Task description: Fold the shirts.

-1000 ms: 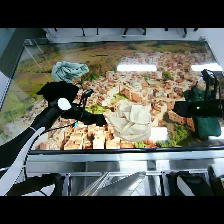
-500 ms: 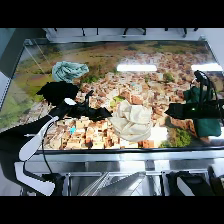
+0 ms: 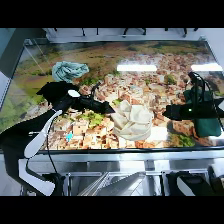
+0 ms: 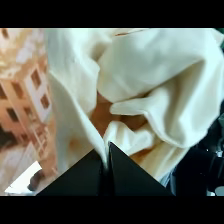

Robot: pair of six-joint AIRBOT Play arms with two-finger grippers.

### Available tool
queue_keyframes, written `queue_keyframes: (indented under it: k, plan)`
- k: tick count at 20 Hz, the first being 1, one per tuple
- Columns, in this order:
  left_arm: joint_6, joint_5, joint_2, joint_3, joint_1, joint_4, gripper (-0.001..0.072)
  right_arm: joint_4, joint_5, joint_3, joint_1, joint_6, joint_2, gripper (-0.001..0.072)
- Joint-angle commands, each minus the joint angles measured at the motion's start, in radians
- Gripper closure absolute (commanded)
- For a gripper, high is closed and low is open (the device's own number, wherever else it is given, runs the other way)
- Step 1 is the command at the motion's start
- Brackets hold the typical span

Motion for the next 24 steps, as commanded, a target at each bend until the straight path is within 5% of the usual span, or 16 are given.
queue_keyframes:
  k: [1,3,5,11,15,16,17,18,19,24]
  plan:
    - [0.0,-0.101,0.109,0.014,0.035,0.019,0.0692,0.007,-0.06,0.0,0.002,-0.003,-0.053,0.0635]
    - [-0.024,-0.176,0.155,0.012,0.027,0.18,0.0693,0.022,-0.134,0.0,0.002,-0.008,-0.108,-0.0001]
    - [-0.077,-0.194,0.197,-0.039,0.012,0.281,0.0692,0.079,-0.155,0.0,0.002,-0.039,-0.188,0.0009]
    - [-0.082,-0.092,0.325,-0.226,0.019,0.278,0.0692,0.306,-0.403,0.001,0.119,-0.131,-0.448,0.0012]
    - [-0.085,-0.092,0.337,-0.234,0.039,0.279,0.0693,0.394,-0.422,0.001,0.227,-0.225,-0.563,0.0014]
    - [-0.085,-0.092,0.337,-0.234,0.044,0.278,0.0693,0.414,-0.434,0.001,0.248,-0.244,-0.569,0.003]
    - [-0.085,-0.091,0.337,-0.234,0.043,0.278,0.0693,0.423,-0.449,0.001,0.264,-0.25,-0.569,0.0157]
    - [-0.085,-0.092,0.337,-0.234,0.043,0.279,0.0692,0.423,-0.451,0.003,0.272,-0.261,-0.568,0.0364]
    - [-0.085,-0.092,0.337,-0.234,0.043,0.281,0.0692,0.427,-0.449,0.003,0.272,-0.277,-0.568,0.0683]
    - [-0.085,-0.113,0.346,-0.234,0.074,0.333,0.0693,0.427,-0.427,0.003,0.21,-0.253,-0.443,0.0688]
